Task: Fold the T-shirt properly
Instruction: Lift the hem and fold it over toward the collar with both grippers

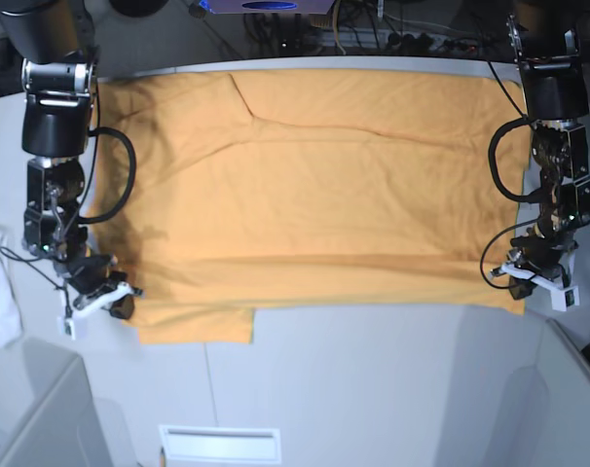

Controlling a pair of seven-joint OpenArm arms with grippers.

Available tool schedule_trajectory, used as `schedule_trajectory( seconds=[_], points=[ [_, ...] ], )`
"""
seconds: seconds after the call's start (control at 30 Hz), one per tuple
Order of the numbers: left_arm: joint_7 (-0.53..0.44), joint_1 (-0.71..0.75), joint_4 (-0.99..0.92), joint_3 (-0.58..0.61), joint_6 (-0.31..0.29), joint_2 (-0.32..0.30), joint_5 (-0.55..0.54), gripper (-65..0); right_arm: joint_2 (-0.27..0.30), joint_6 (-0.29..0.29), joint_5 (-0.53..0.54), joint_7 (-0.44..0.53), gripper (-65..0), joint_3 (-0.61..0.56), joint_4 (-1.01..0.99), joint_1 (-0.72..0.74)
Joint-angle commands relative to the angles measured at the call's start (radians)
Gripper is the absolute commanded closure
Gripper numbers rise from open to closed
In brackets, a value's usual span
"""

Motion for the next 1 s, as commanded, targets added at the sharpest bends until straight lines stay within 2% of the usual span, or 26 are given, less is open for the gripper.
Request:
schedule_trajectory(
  seconds=[0.0, 0.1, 0.3, 0.43, 0.67, 0.83, 0.97],
  points=[
    [-0.011, 0.004, 0.051, -0.024, -0.007, -0.021, -0.007, 0.0, 0.017, 0.009, 0.011, 0.017, 0.0, 0.006, 0.041, 0.012],
    [0.015, 0.051, 0.122, -0.043, -0.007, -0.021, -0.007, 0.0, 0.017, 0.008, 0.016, -0.008, 0.0, 0.017, 0.105, -0.035],
    [0.044, 0.134, 0.226, -0.083, -0.007, -0.021, -0.008, 0.0, 0.009, 0.008, 0.016, -0.141, 0.0, 0.152, 0.255, -0.131],
    [0.044, 0.205, 0.298, -0.139, -0.007, -0.021, -0.01, 0.0, -0.022, 0.008, 0.016, -0.206, 0.0, 0.215, 0.354, -0.197],
    [0.044, 0.289, 0.379, -0.144, -0.007, -0.023, -0.01, 0.0, -0.077, 0.009, 0.016, -0.312, 0.0, 0.327, 0.512, -0.281],
    [0.044, 0.352, 0.453, -0.144, -0.007, -0.023, -0.01, 0.0, -0.122, 0.012, 0.017, -0.33, 0.0, 0.39, 0.596, -0.358],
    [0.044, 0.384, 0.494, -0.146, -0.007, -0.024, -0.01, 0.0, -0.125, 0.012, 0.017, -0.364, 0.0, 0.394, 0.66, -0.401]
  ],
)
